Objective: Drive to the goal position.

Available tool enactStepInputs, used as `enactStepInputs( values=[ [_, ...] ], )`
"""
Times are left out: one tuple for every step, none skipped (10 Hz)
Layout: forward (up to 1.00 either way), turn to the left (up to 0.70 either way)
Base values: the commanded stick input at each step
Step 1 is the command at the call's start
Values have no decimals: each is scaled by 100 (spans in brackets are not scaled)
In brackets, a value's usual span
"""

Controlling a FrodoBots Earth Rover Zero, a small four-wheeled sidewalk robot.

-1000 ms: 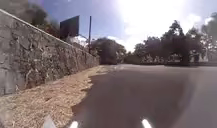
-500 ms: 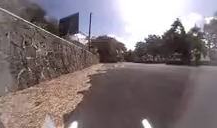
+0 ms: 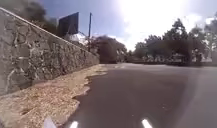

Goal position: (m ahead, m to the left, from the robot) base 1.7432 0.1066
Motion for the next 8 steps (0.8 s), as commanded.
enactStepInputs(
  values=[
    [50,0],
    [50,0],
    [50,0],
    [50,0],
    [50,0],
    [50,0],
    [50,0],
    [50,0]
  ],
)
